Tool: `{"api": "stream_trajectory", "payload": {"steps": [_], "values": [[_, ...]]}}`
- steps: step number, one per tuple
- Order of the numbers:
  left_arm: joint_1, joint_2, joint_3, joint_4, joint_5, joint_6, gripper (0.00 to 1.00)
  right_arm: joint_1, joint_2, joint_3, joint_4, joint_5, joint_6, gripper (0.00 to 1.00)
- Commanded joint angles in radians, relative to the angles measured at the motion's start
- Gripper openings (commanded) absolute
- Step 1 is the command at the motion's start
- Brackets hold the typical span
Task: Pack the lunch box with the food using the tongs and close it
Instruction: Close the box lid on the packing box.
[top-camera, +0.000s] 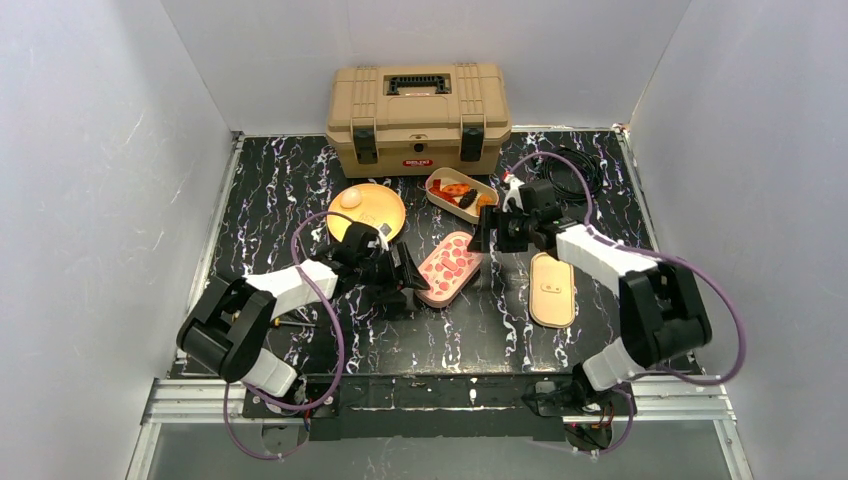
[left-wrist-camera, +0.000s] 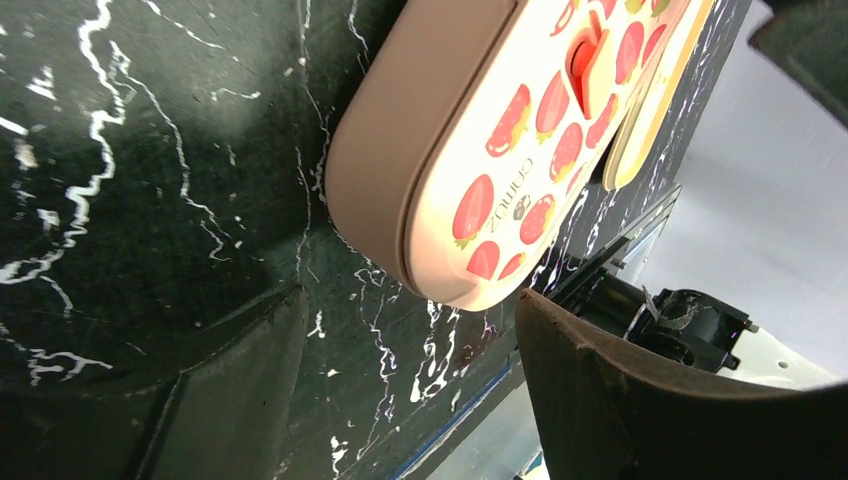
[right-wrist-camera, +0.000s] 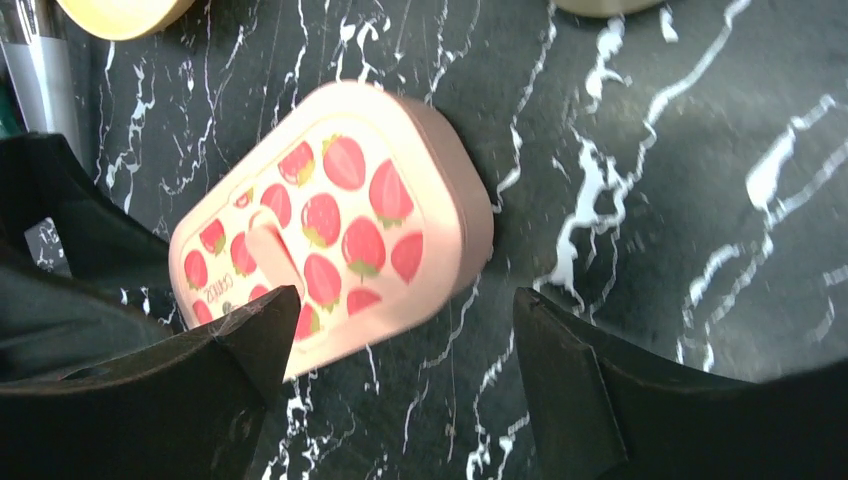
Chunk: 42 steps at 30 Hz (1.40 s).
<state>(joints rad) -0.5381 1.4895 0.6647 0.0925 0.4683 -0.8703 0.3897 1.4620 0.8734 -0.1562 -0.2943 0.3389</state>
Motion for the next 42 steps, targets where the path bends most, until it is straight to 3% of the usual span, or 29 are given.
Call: {"api": "stream_trajectory", "payload": {"steps": [1,8,18,27,32,35,42], "values": [[-0.030,-0.044,0.000,-0.007,-0.027,-0.025,0.74,-0.005,0.131,0.095,0.087,-0.135,-0.058,0.86],[-0.037,0.025,-0.003,0.109,0.023,-0.111,0.75,-0.003,0.224,0.097,0.180,-0.288,-0.044,0.83],[-0.037,0.069,0.041,0.165,-0.042,-0.164,0.76,0.016,0.072,-0.142,0.271,-0.367,0.023,0.81],[-0.034,0.119,0.141,0.164,-0.083,-0.156,0.77,0.038,-0.206,-0.326,0.185,-0.276,0.142,0.81],[-0.018,0.128,0.175,0.126,-0.088,-0.099,0.78,0.038,-0.375,-0.323,-0.013,-0.067,0.167,0.86],[-0.009,0.113,0.169,0.063,-0.112,-0.037,0.78,0.037,-0.406,-0.289,-0.081,0.015,0.172,0.87],[-0.007,0.076,0.176,-0.125,-0.158,0.113,0.79,0.037,-0.361,-0.287,-0.041,0.046,0.211,0.84]]}}
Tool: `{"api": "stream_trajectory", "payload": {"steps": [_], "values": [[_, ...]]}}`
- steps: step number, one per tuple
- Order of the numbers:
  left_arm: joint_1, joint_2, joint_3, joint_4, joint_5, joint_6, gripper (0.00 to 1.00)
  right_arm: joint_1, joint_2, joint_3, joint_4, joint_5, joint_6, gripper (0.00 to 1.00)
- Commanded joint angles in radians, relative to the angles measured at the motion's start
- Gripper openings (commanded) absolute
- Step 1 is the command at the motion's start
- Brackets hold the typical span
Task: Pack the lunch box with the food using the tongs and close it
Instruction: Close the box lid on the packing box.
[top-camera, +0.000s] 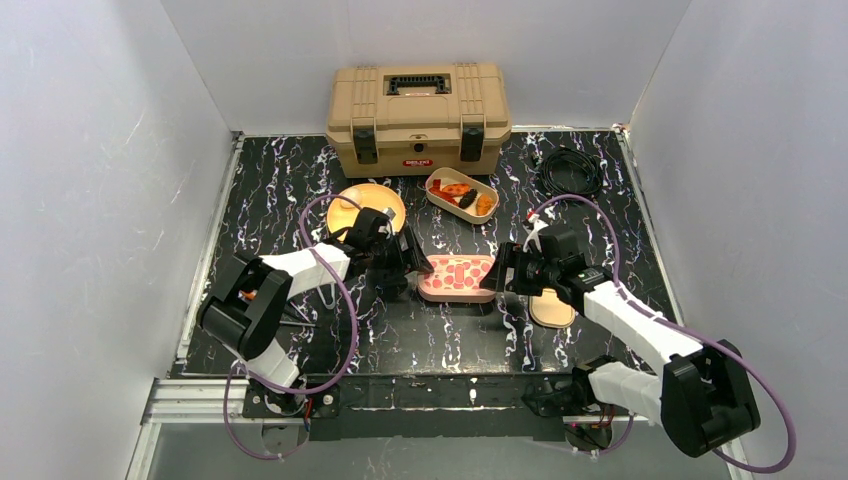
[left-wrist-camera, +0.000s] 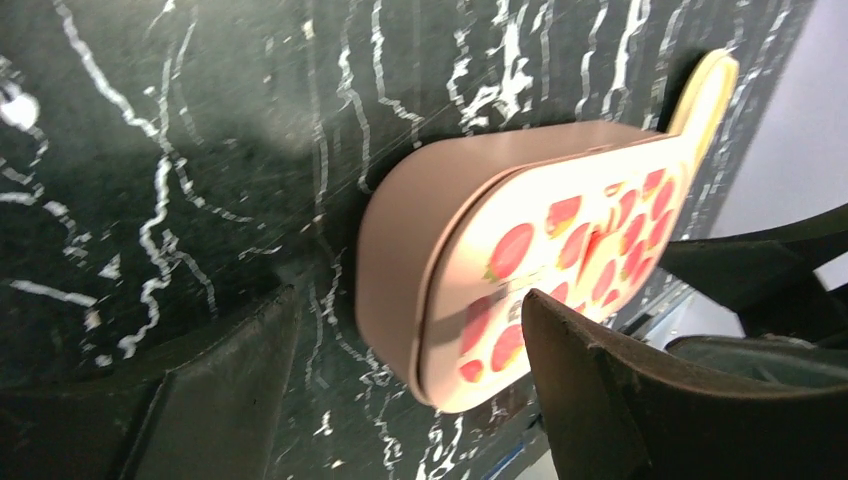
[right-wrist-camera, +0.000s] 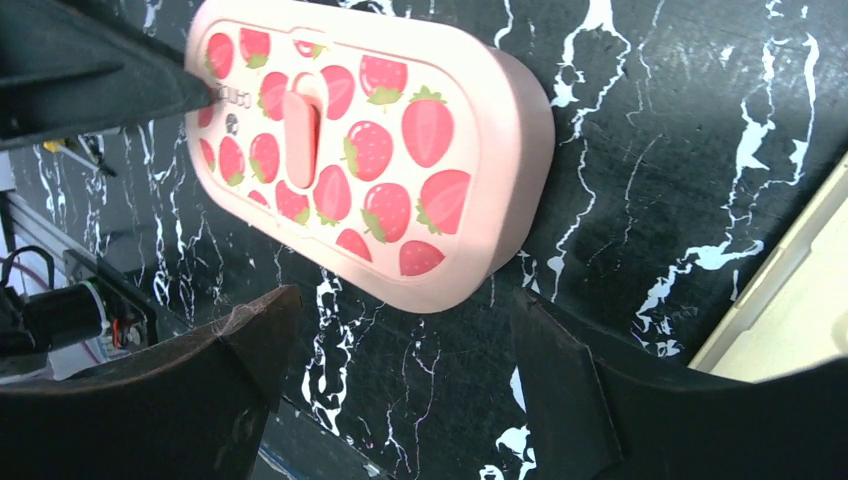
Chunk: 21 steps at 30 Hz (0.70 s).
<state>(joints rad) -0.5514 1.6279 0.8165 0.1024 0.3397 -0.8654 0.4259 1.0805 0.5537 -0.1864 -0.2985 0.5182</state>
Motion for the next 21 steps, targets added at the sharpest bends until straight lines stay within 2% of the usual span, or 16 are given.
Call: {"api": "stream_trajectory", "payload": {"steps": [1,6,13,21], "values": [[0.007,-0.068,0.021,-0.141,-0.026,0.119,0.79,0.001,0.022,0.027,0.002,0.053,0.036,0.84],[0.005,-0.065,0.019,-0.140,0.013,0.137,0.77,0.001,0.042,0.017,0.048,0.064,0.048,0.83],[0.005,0.003,0.044,-0.109,0.082,0.136,0.67,0.000,0.100,-0.001,0.102,0.063,0.056,0.79],[0.004,0.049,0.050,-0.109,0.117,0.170,0.62,0.004,0.118,-0.119,0.155,0.052,0.111,0.70]]}}
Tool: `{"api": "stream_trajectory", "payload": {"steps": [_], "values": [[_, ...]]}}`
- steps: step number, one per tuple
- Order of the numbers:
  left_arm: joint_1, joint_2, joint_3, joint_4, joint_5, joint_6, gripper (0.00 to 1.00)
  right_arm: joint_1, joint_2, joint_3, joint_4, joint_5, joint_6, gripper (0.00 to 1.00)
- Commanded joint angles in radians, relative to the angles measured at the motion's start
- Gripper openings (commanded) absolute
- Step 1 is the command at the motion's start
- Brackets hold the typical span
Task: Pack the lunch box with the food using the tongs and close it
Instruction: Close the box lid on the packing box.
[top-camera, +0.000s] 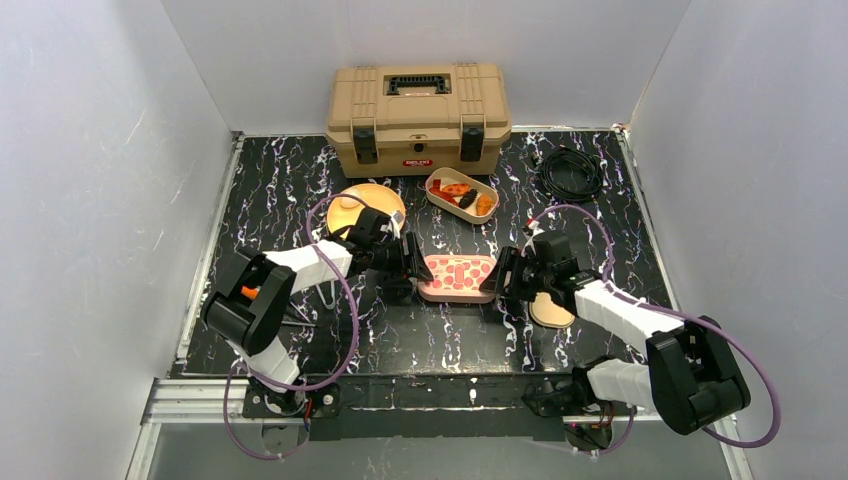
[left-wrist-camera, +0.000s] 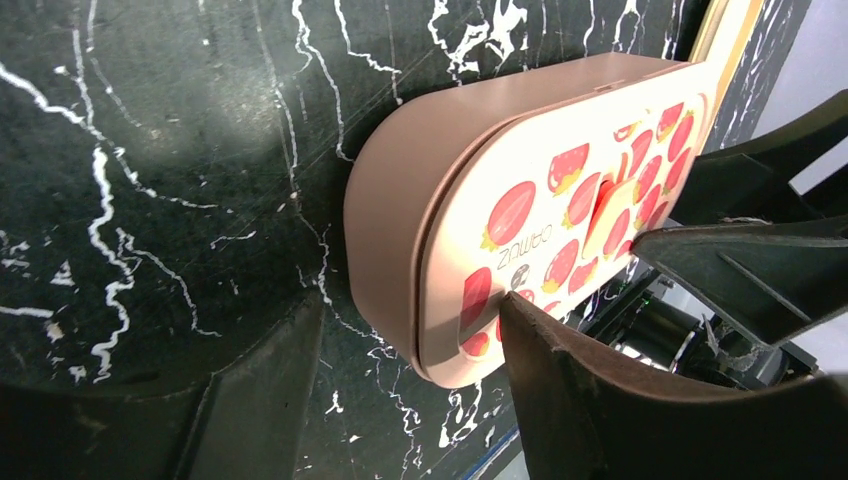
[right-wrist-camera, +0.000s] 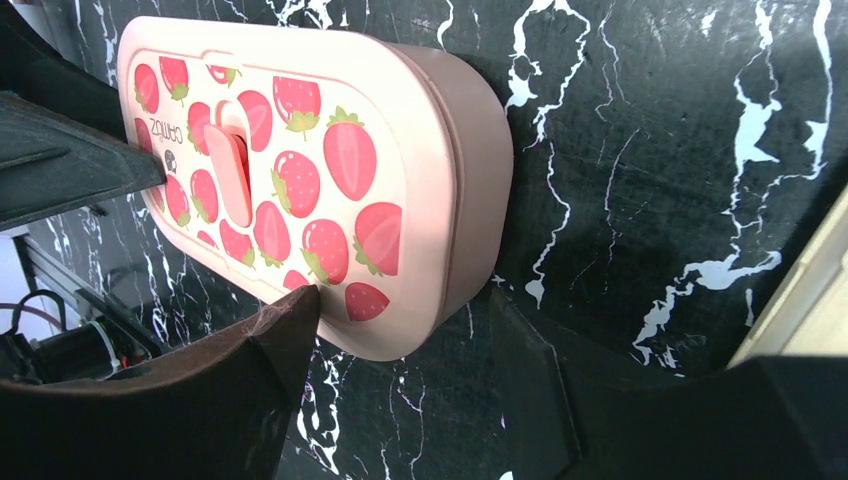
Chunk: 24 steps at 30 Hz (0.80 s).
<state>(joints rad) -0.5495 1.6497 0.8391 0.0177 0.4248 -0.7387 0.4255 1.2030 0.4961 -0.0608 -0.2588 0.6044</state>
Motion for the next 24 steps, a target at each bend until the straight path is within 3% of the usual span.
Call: {"api": "stream_trajectory", "payload": {"steps": [1,24], "values": [[0.002,0.035,0.033,-0.028,0.037,0.051,0.61,0.004,-0.009,-0.084,0.029,0.023,0.030,0.69],[-0.040,0.145,0.134,-0.211,-0.045,0.183,0.41,0.073,0.009,-0.203,-0.005,0.158,0.147,0.45]]}}
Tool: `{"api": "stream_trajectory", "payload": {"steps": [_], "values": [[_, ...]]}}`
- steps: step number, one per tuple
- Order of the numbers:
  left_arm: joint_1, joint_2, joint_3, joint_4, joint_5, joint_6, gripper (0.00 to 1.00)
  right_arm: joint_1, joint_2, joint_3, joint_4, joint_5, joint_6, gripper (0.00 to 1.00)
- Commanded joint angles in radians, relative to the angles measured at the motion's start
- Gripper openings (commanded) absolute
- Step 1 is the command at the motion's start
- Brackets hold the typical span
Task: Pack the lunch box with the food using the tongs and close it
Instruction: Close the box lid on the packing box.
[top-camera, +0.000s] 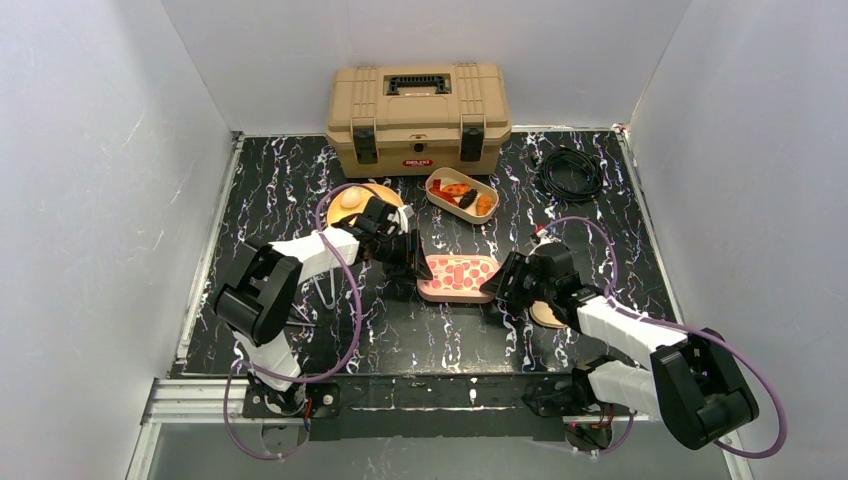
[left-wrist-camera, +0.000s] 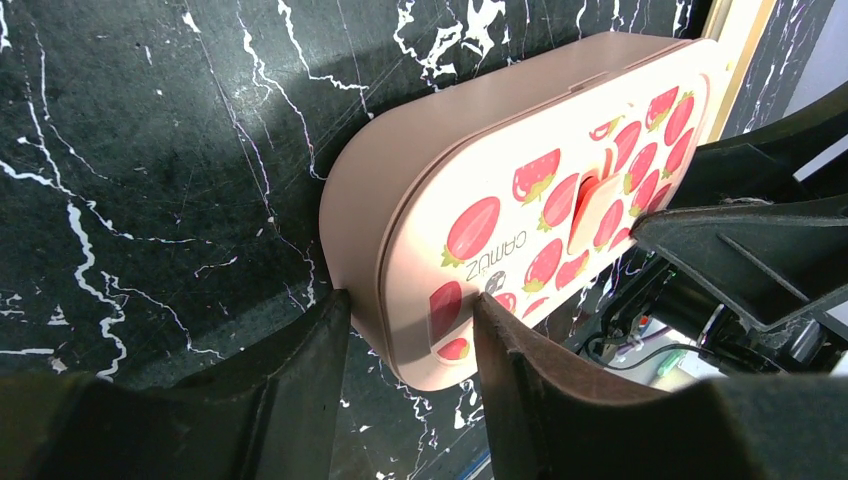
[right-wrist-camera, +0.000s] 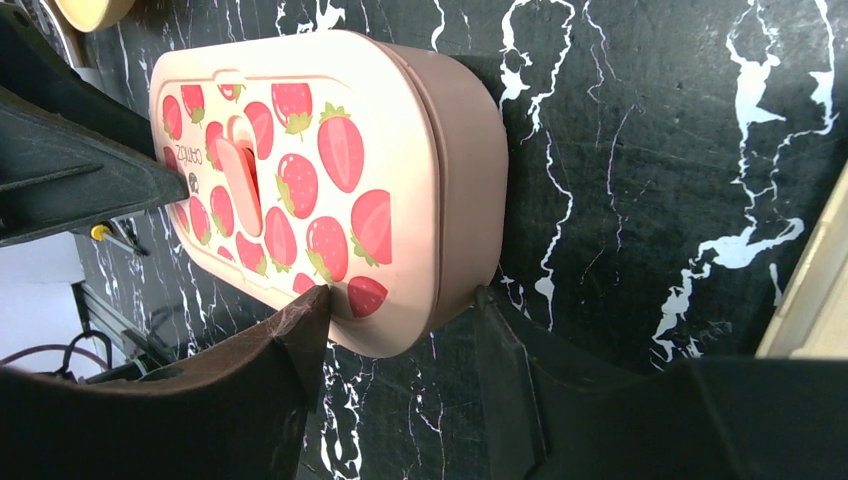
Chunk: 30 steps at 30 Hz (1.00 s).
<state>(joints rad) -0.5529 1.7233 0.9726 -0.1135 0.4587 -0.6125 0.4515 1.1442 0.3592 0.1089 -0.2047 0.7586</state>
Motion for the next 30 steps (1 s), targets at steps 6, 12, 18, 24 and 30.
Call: {"api": "stream_trajectory", "payload": {"steps": [6,12,18,24,30], "values": [[-0.037,0.058,0.091,-0.140,-0.059,0.068,0.55,0.071,0.010,0.044,-0.305,0.161,-0.045,0.54],[-0.009,0.053,0.240,-0.289,-0.065,0.145,0.66,0.041,-0.080,0.232,-0.466,0.280,-0.117,0.71],[0.011,0.072,0.327,-0.386,-0.060,0.217,0.68,-0.011,-0.044,0.350,-0.474,0.249,-0.175,0.74],[0.013,0.089,0.325,-0.376,-0.014,0.236,0.69,-0.057,0.063,0.383,-0.394,0.183,-0.200,0.74],[0.013,0.156,0.298,-0.332,0.012,0.218,0.63,-0.066,0.175,0.325,-0.286,0.090,-0.184,0.67]]}}
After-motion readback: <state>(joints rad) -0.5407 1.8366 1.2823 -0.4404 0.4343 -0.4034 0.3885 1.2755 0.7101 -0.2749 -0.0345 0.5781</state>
